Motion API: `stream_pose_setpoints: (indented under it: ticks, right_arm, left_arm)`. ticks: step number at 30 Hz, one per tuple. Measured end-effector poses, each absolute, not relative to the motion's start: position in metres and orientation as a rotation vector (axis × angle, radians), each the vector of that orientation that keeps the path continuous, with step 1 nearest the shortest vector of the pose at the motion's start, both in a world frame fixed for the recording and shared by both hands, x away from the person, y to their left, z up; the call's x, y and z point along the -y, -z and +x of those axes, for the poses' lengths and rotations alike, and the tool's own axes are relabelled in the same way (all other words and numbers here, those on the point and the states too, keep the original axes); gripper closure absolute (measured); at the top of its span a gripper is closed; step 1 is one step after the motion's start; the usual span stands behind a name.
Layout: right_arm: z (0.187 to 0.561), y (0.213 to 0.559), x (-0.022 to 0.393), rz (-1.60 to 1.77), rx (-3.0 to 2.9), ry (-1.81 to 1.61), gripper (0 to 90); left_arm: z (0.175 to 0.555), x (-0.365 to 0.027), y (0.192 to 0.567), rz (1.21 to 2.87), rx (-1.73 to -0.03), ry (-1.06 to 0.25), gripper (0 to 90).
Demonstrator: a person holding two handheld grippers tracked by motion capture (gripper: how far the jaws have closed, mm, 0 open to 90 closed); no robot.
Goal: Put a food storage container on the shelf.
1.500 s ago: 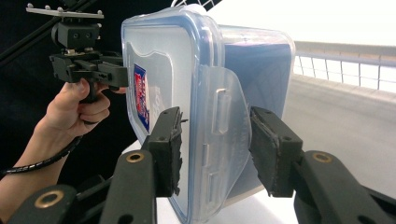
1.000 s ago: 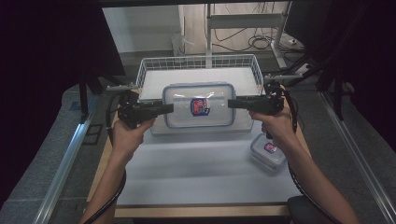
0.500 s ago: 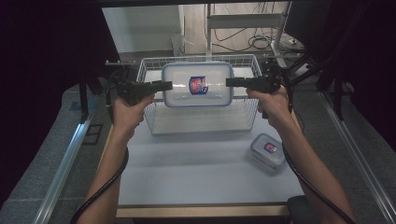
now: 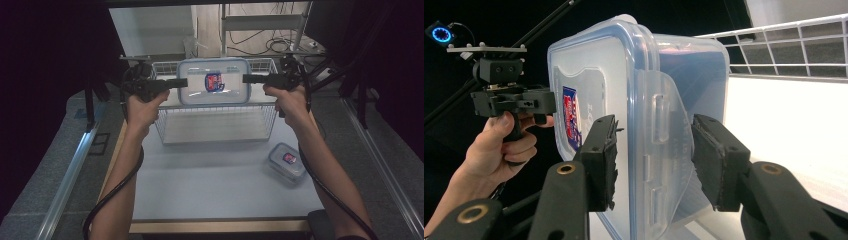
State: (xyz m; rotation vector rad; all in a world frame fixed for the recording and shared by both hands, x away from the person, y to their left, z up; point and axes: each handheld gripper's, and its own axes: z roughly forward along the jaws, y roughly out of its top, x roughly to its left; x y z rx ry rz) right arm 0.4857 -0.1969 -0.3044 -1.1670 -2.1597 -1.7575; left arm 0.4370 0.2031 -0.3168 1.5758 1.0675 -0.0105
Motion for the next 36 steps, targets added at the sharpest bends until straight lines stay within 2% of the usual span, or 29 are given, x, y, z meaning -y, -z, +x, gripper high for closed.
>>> stream_pose_setpoints:
  ticks: [16,28,30,34,36]
  right_arm:
    - [0.499,0.307,0.193,-1.214,2.127,1.739,52.7]
    - [0.502,0.309,0.185,-1.248,2.185,1.766,46.9]
    - [0.503,0.309,0.183,-1.264,2.205,1.76,43.8]
    - [0.507,0.314,0.182,-1.301,2.194,1.754,39.5]
    - [0.509,0.317,0.184,-1.339,2.205,1.756,41.1]
  left_arm:
    - [0.45,-0.205,0.319,1.563,-1.104,0.037,50.6]
    - [0.453,-0.202,0.319,1.587,-1.118,-0.042,47.5]
    - [0.454,-0.201,0.319,1.608,-1.118,-0.057,50.6]
    - [0.457,-0.199,0.322,1.619,-1.15,-0.067,47.0]
    - [0.458,-0.2,0.325,1.603,-1.143,-0.055,45.9]
